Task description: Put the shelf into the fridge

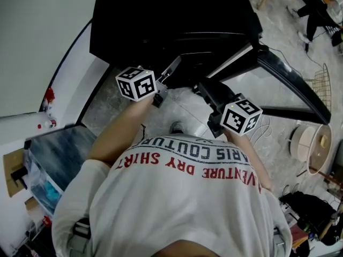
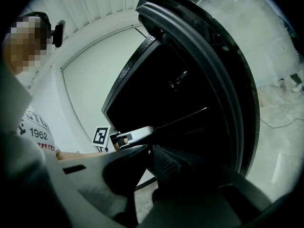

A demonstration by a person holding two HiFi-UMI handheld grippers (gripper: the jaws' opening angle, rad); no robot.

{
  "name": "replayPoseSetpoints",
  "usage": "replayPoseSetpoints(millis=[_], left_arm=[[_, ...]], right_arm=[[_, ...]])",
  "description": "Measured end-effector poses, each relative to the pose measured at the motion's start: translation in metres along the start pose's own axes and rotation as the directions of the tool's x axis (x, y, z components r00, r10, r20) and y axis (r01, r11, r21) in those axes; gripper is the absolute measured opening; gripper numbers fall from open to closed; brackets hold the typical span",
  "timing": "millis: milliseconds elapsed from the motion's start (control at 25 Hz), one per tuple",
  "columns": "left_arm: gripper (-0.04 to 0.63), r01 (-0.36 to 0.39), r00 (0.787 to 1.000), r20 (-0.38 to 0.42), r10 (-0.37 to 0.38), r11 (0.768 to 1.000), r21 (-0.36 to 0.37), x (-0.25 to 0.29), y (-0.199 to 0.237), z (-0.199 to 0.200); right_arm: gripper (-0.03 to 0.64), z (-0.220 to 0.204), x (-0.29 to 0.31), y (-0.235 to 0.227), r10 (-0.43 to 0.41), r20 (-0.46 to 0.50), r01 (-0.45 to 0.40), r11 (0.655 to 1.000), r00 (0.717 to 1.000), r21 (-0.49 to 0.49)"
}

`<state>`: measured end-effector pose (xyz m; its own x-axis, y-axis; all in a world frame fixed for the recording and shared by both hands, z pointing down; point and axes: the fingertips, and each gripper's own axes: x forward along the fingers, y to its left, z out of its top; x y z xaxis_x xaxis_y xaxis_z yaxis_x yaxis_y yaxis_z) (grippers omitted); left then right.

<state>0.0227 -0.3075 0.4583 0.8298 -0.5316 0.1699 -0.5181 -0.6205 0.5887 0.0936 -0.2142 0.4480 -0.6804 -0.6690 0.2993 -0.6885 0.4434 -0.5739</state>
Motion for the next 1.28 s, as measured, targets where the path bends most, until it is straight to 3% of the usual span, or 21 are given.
replayPoseSetpoints(millis=[600, 1280], left_arm=[[0.161, -0.045, 0.999, 0.018, 0.045, 0.999, 0.019, 0.006, 0.016, 0.010], [0.167, -0.038, 0.999, -0.016, 0.038, 0.999, 0.002, -0.014, 0.005, 0.005]], right_arm=[[0.040, 0.007, 0.007, -0.007, -0.007, -0.010, 0.007, 1.000, 1.000, -0.021], [0.040, 0.011, 0.004, -0.001, -0.021, -0.016, 0.019, 0.997, 1.000, -0.076]])
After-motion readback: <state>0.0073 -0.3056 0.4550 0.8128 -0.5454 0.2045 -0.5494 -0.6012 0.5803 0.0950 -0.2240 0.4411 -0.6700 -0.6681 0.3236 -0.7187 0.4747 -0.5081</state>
